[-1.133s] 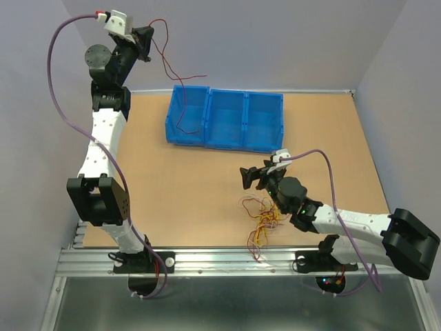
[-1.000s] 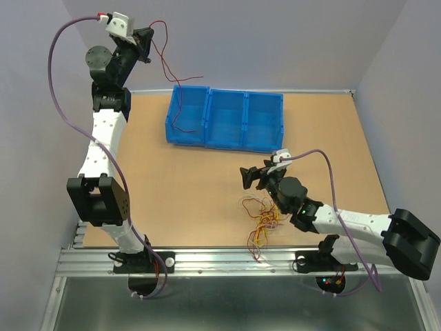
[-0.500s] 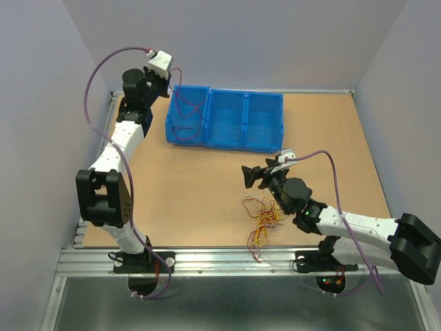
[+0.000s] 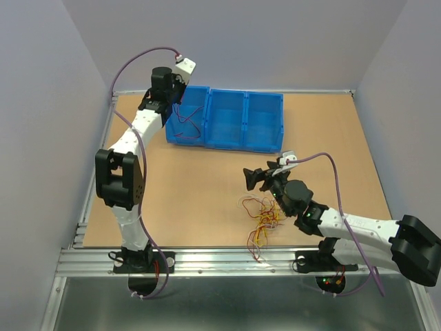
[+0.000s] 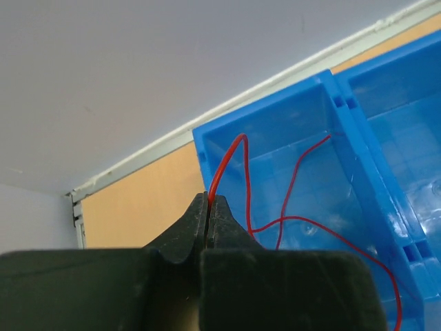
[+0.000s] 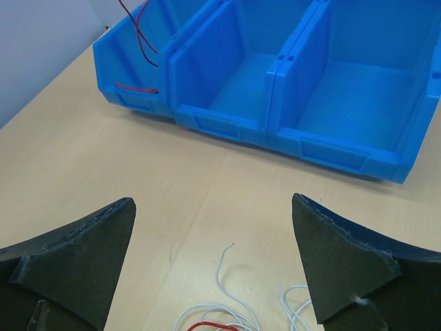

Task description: Untangle the cables

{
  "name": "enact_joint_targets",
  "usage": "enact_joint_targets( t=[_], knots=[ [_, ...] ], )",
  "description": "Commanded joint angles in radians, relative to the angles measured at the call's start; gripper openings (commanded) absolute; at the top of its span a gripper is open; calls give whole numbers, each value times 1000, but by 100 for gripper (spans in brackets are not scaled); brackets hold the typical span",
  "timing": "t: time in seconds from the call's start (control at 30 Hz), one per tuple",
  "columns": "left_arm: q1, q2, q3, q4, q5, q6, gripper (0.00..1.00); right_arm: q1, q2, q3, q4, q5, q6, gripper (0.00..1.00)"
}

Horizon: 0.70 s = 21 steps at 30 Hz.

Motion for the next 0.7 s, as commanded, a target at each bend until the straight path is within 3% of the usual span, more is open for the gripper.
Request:
enact_joint_targets(
  t=[0.0, 0.2, 0.3, 0.47, 0.5, 0.57, 0.67],
  knots=[
    [-30, 56, 39, -32, -18, 8, 0, -6, -10, -16, 8, 29, 20, 100],
    [-30, 119, 94, -153, 104, 38, 0, -17, 10, -2, -53, 30, 63, 100],
    [-30, 108, 114, -205, 129, 22, 8, -31, 19, 30, -139, -11, 98, 100],
    [-28, 13, 50, -207, 120, 0, 60, -32, -12, 42, -202, -57, 123, 100],
    [-28, -26, 32, -192, 122, 0, 84, -34, -18, 39, -216, -63, 130, 100],
    [-28, -66, -18, -182, 140, -1, 95, -32, -32, 39, -237, -68, 143, 100],
    [-30, -143, -74, -167, 195, -24, 98, -32, -39, 71, -326, -88, 179, 100]
  ],
)
